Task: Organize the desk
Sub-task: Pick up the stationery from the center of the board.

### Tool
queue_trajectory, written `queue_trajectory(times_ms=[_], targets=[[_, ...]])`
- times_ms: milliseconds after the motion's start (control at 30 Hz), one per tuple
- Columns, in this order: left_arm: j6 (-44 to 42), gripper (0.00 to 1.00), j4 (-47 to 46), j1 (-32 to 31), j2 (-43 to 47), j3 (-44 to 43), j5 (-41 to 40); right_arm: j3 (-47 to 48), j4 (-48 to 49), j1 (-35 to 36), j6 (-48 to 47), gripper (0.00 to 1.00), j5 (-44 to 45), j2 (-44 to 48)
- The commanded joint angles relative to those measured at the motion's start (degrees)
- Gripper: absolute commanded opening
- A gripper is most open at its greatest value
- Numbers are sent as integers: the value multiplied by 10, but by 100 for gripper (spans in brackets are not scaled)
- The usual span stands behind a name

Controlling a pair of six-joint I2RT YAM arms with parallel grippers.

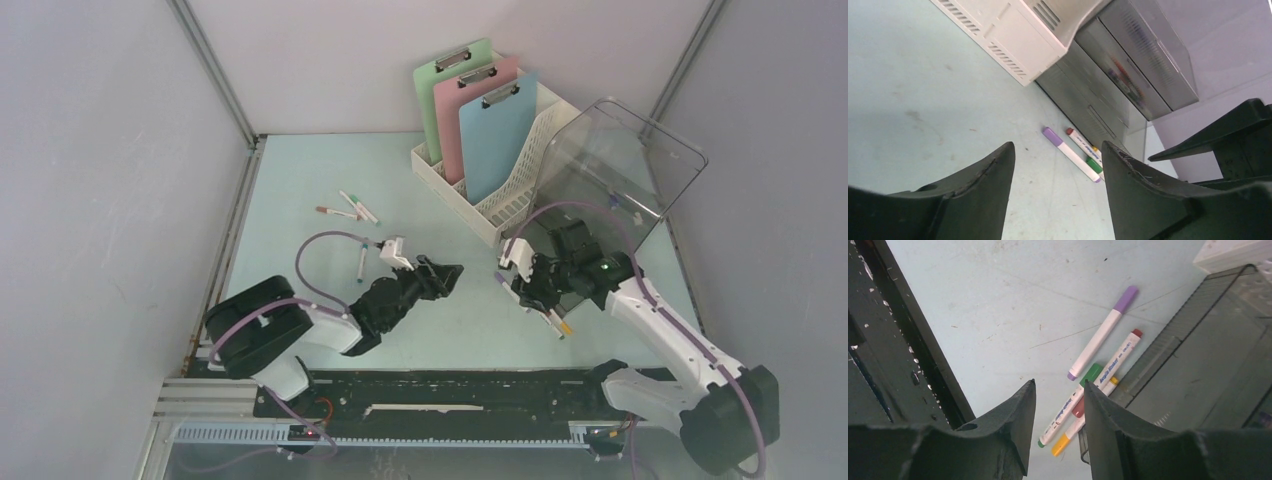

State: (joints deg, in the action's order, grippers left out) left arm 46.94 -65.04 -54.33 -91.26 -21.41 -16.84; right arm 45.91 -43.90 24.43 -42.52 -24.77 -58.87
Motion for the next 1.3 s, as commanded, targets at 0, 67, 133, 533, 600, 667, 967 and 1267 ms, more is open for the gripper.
queue_trajectory(times_ms=[0,67,133,533,600,667,967,1267], targets=[[-66,71,37,1,63,30,-74,22,21,28,35,49,35,-33],[-71,77,42,1,80,52,-92,20,34,42,57,49,54,-56],[-72,82,42,2,92,70,-111,21,46,56,77,48,77,-81],[-66,100,104,17,195,156,-200,22,102,100,148,49,177,-181],[-63,100,108,25,204,164,-189,22,107,103,157,48,190,-196],[-59,100,108,26,210,170,-185,24,113,105,165,47,204,-209],[-58,100,108,26,204,168,-173,29,122,106,173,45,233,-241],[-52,100,109,26,192,163,-165,37,114,106,175,41,234,-266]])
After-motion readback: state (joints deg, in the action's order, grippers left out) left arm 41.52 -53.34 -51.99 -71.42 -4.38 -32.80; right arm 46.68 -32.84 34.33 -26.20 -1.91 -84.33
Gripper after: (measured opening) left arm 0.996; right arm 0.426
